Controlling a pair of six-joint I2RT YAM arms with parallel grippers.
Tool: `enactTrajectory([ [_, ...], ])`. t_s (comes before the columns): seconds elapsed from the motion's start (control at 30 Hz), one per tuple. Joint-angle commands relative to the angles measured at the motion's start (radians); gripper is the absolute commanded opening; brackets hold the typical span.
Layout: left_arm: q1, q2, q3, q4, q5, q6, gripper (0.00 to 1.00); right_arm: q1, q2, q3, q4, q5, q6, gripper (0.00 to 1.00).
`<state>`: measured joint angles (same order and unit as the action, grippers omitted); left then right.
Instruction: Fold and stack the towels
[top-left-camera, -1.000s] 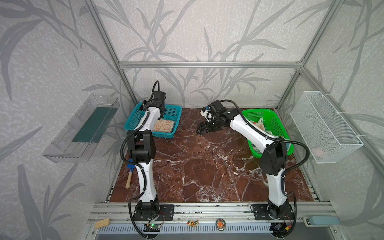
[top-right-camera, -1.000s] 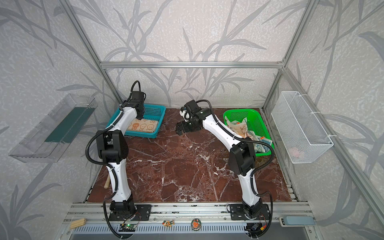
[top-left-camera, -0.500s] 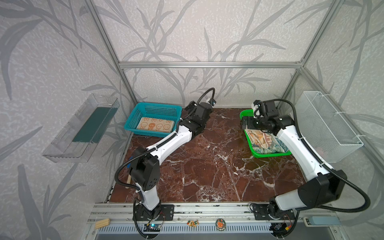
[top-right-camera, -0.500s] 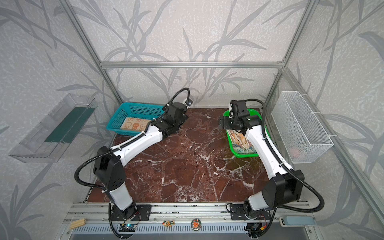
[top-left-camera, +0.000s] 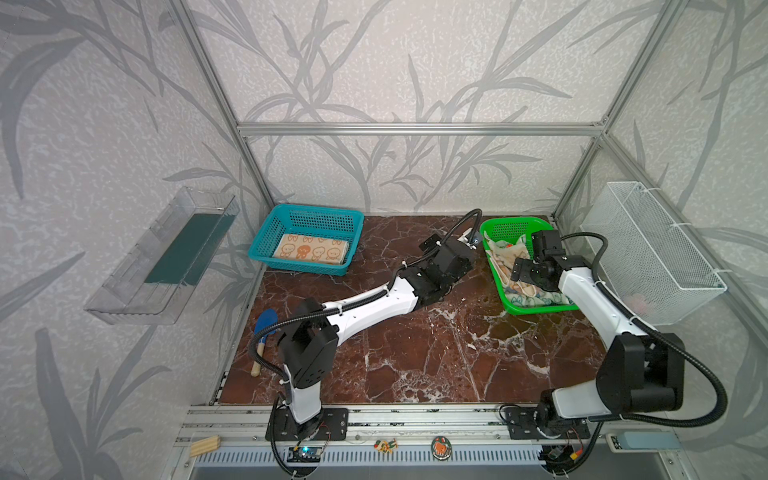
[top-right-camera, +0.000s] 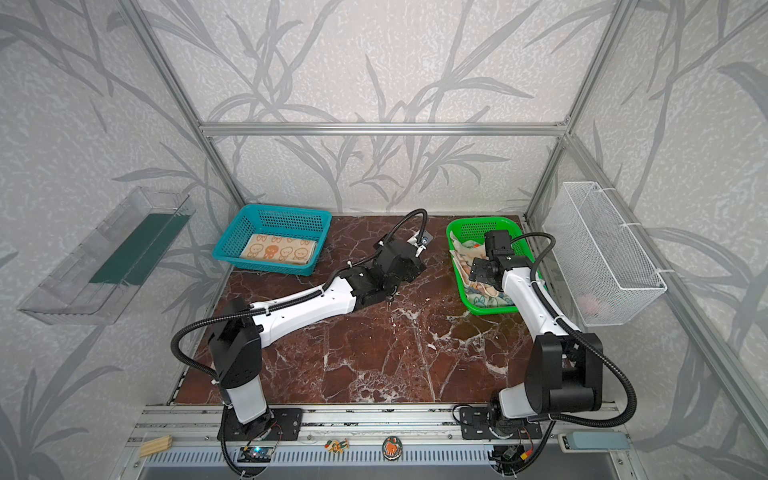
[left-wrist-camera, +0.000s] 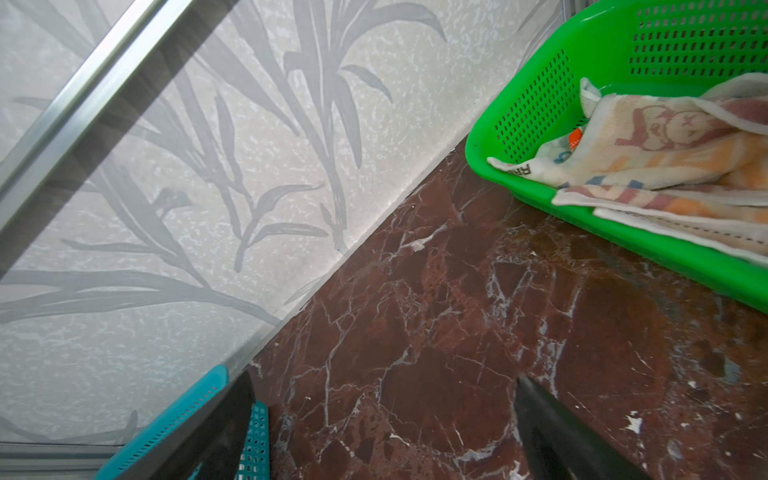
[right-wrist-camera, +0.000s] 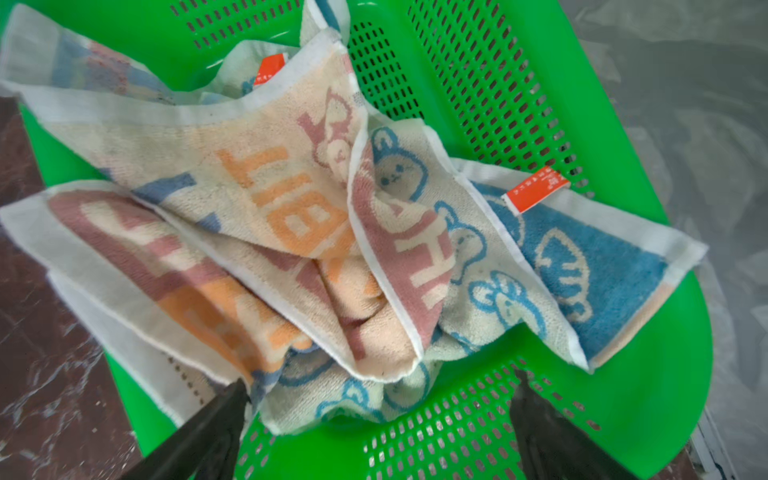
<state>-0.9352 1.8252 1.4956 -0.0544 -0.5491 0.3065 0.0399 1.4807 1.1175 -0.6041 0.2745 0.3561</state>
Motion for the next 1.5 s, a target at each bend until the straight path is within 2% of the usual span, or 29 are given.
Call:
enactTrajectory([
  [0.0, -0.01, 0.012, -0.025, 0.03, 0.052, -0.085, 0.99, -0.003, 0.065, 0.028, 0.038, 0.118, 0.006, 0.9],
  [0.2, -0.016, 0.032, -0.06, 0.057, 0.06, -0.105, 0.99, -0.013, 0.174, 0.056, 0.04, 0.131, 0.013, 0.8],
  [0.27, -0.015, 0.042, -0.059, 0.054, 0.081, -0.107, 0.99, -0.025, 0.199, 0.062, 0.032, 0.111, 0.017, 0.74],
  [0.57, -0.017, 0.071, -0.054, 0.067, 0.087, -0.109, 0.99, -0.051, 0.22, 0.05, 0.033, 0.099, 0.015, 0.32],
  [0.7, -0.019, 0.075, -0.053, 0.062, 0.081, -0.112, 0.99, -0.051, 0.22, 0.059, 0.026, 0.085, 0.009, 0.09],
  [0.77, -0.02, 0.071, -0.055, 0.062, 0.072, -0.112, 0.99, -0.051, 0.211, 0.065, 0.02, 0.05, 0.009, 0.0],
  [1.0, -0.019, 0.042, -0.064, 0.06, 0.018, -0.075, 0.99, -0.041, 0.108, 0.078, 0.004, -0.076, 0.0, 0.0],
  [1.17, -0.014, 0.003, -0.079, 0.051, -0.012, -0.075, 0.99, -0.014, 0.031, 0.165, -0.056, -0.131, -0.034, 0.0],
  [1.33, -0.004, -0.09, -0.139, 0.041, -0.017, -0.153, 0.99, 0.089, -0.003, 0.324, -0.124, -0.118, -0.052, 0.0],
  [1.47, 0.007, -0.16, -0.193, 0.03, -0.065, -0.198, 0.99, 0.229, 0.027, 0.525, -0.205, -0.083, -0.067, 0.0],
])
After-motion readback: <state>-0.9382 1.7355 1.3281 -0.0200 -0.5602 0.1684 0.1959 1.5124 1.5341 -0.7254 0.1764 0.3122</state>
